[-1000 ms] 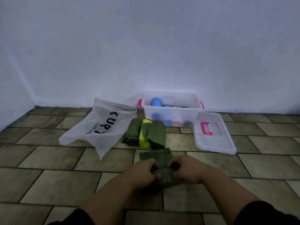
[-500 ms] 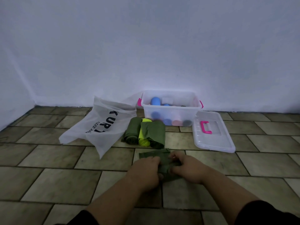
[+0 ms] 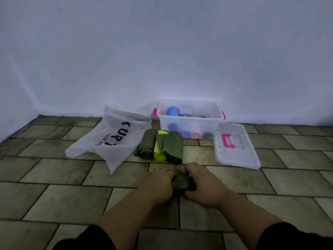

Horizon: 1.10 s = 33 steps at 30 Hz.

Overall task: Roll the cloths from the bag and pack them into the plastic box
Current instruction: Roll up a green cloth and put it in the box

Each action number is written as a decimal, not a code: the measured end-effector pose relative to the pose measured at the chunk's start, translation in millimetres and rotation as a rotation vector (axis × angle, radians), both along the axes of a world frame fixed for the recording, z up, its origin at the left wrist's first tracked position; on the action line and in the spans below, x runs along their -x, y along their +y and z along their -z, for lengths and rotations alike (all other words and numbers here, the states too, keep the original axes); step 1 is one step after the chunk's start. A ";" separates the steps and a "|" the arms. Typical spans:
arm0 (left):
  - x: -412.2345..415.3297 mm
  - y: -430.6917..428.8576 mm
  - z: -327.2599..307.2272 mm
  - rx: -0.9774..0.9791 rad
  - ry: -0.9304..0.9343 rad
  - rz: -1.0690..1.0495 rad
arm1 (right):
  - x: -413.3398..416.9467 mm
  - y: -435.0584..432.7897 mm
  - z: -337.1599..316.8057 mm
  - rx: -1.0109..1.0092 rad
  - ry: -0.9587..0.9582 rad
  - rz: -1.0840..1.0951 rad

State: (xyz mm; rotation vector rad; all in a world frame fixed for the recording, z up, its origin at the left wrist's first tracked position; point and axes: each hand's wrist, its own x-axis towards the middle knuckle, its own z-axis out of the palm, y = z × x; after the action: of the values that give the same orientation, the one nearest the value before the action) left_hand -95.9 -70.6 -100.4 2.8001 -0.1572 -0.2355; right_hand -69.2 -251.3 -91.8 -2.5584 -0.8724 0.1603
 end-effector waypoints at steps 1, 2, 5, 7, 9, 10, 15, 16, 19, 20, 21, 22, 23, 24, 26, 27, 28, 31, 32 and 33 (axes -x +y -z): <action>-2.2 1.3 -2.8 0.043 0.043 -0.021 | 2.8 2.7 2.2 0.016 -0.062 -0.048; -3.0 0.9 -5.6 0.088 0.077 -0.057 | 4.3 5.2 4.4 0.034 -0.103 -0.074; 2.5 -4.3 -8.6 0.178 -0.035 -0.346 | 3.8 9.5 5.5 0.012 -0.098 -0.010; 13.8 -11.4 -8.0 0.319 -0.200 -0.661 | 1.9 11.1 3.9 0.007 -0.013 0.081; 19.4 -22.3 -7.8 0.746 -0.155 -0.858 | 0.7 14.3 2.2 -0.017 0.091 0.160; 19.5 -29.5 -8.4 0.979 -0.071 -0.897 | 0.9 16.5 1.0 -0.039 0.147 0.191; 10.9 -39.0 -10.5 1.274 0.083 -0.983 | 11.7 27.7 -0.1 -0.164 0.338 0.276; 8.5 -36.7 -12.1 1.240 0.077 -0.979 | 14.8 29.3 0.9 -0.175 0.347 0.288; 3.7 -30.2 -11.9 1.237 0.110 -1.043 | 23.5 33.9 5.1 -0.257 0.425 0.316; 3.9 -28.7 -12.2 1.283 0.156 -1.085 | 26.4 34.8 5.7 -0.291 0.458 0.325; 4.5 -27.5 -11.7 1.345 0.204 -1.131 | 28.4 35.0 5.9 -0.322 0.492 0.330; 5.3 -26.1 -11.1 1.385 0.229 -1.156 | 30.1 34.8 5.7 -0.351 0.528 0.327; 5.8 -23.5 -9.1 1.399 0.237 -1.163 | 31.3 33.9 5.1 -0.381 0.567 0.320; 6.7 -20.5 -7.0 1.425 0.245 -1.157 | 31.9 32.7 3.7 -0.420 0.610 0.310; 9.5 -14.7 -5.8 1.496 0.279 -1.120 | 30.9 30.3 -1.1 -0.512 0.690 0.289; 10.6 -13.6 -6.8 1.540 0.308 -1.082 | 29.0 29.1 -3.8 -0.557 0.717 0.286; 10.4 -13.0 -8.2 1.584 0.334 -1.044 | 25.4 28.0 -6.3 -0.599 0.744 0.289; 3.5 -15.2 -12.4 1.653 0.265 -0.943 | 11.1 27.2 -14.5 -0.699 0.910 0.302; -2.1 -15.8 -16.1 1.644 0.199 -0.921 | 5.2 27.2 -17.5 -0.722 0.966 0.300; -10.0 -15.4 -21.2 1.625 0.142 -0.894 | -2.2 26.5 -21.7 -0.743 1.002 0.295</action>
State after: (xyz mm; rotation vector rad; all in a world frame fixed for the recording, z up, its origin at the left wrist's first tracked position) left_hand -85.9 -86.1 -79.1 1.0406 0.6335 -0.0171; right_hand -67.0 -224.8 -70.1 -1.5488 -0.1019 0.7712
